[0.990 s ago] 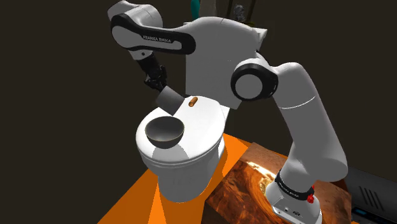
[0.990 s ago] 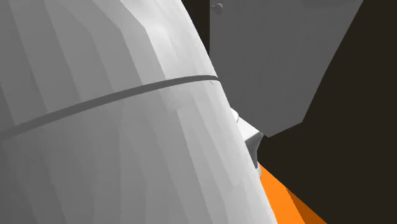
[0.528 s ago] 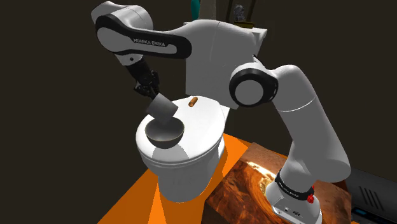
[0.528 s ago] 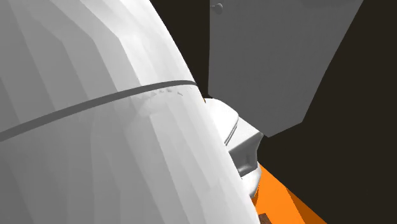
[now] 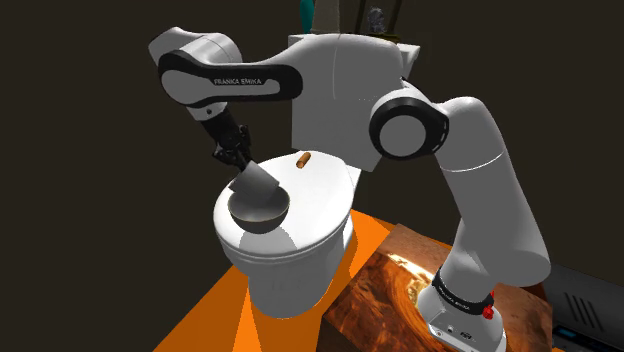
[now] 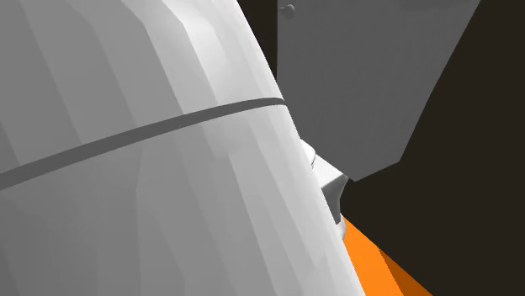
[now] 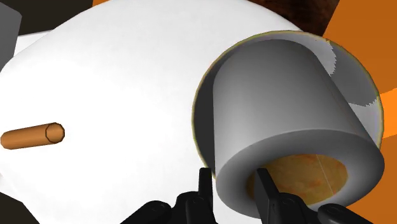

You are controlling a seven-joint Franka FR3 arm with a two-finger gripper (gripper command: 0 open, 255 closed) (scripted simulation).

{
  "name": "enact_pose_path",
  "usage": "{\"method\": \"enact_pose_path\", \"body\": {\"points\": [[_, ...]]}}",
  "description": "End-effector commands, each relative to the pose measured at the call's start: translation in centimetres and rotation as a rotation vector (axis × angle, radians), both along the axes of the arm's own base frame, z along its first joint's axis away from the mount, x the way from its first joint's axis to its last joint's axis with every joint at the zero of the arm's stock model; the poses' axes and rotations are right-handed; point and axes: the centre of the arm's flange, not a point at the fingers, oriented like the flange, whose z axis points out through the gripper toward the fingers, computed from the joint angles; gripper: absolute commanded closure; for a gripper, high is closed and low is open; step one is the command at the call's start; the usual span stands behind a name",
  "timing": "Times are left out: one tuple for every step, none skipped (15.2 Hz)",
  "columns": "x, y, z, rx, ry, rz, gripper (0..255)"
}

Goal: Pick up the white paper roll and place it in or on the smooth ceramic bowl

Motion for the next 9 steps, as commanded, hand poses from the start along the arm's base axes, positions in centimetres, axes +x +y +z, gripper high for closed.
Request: {"method": "enact_pose_path", "body": {"points": [[0.0, 0.1, -1.1, 0.001, -0.001, 0.000, 255], [0.0, 0.1, -1.6, 0.001, -0.001, 0.000, 255], [0.0, 0.1, -2.1, 0.001, -0.001, 0.000, 255], [0.0, 0.1, -2.6, 0.001, -0.001, 0.000, 255], [0.0, 0.1, -3.3, 0.001, -0.001, 0.000, 255], [0.0, 0.1, -3.3, 0.001, -0.001, 0.000, 255], [0.0, 0.1, -3.3, 0.001, -0.001, 0.000, 255], [0.0, 0.1, -3.3, 0.001, -0.001, 0.000, 255], [0.0, 0.1, -3.3, 0.001, -0.001, 0.000, 255]]}}
